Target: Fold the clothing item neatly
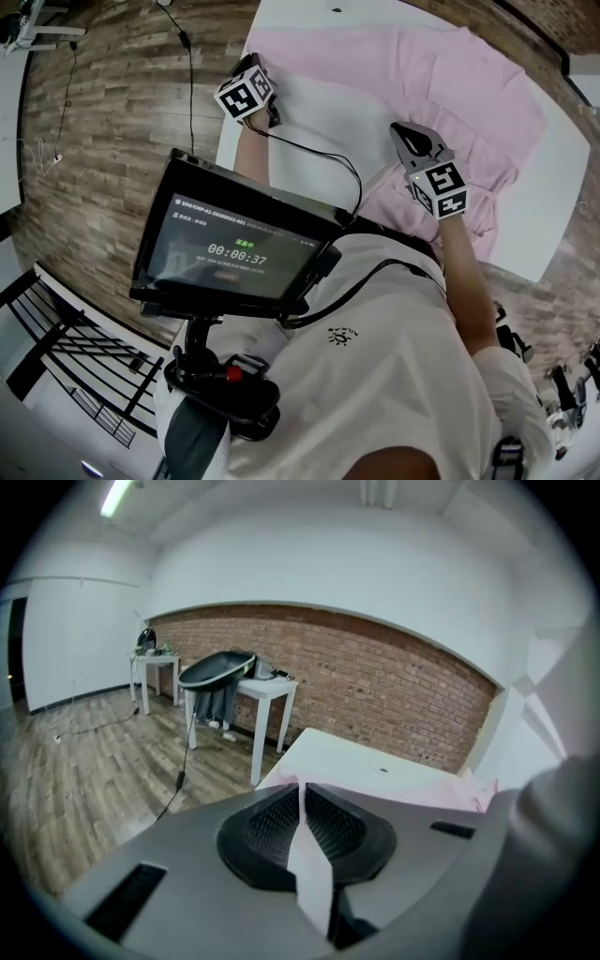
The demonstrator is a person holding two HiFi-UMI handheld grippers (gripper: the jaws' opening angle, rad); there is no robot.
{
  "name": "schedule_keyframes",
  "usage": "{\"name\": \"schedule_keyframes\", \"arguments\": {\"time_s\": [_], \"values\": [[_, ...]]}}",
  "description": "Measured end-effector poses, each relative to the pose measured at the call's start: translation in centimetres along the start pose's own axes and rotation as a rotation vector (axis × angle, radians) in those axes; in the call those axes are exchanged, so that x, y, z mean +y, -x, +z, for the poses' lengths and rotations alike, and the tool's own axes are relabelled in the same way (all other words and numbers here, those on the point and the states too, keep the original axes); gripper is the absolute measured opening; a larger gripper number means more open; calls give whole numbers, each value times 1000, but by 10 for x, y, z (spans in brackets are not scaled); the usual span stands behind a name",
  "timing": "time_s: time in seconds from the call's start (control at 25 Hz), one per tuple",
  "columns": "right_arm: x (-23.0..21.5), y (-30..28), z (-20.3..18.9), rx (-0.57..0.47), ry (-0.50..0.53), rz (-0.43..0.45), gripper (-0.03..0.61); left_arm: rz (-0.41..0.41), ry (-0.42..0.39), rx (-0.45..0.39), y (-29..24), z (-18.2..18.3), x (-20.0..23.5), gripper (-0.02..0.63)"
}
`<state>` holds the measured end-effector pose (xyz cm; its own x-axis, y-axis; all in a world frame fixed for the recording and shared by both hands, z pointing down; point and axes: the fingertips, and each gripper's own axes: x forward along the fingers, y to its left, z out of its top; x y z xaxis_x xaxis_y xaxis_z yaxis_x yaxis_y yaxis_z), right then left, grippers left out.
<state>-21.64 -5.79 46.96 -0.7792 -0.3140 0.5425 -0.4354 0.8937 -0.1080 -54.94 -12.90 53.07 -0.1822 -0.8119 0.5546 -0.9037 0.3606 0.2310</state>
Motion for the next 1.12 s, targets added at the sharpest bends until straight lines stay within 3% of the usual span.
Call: {"name": "schedule_keyframes", "arguments": {"time_s": [0.2,0.44,1.12], "values": [[-5,-4,-1,-18,-10,-12,5,-115,-143,-132,13,43,-51,28],[-10,-3,-1,-25,-24,-50,5,-227,-209,-217,22,78,-104,28],[-13,3,-2,-69,-98,-129,5,-436,-281,-221,29,81,-187,27]]}}
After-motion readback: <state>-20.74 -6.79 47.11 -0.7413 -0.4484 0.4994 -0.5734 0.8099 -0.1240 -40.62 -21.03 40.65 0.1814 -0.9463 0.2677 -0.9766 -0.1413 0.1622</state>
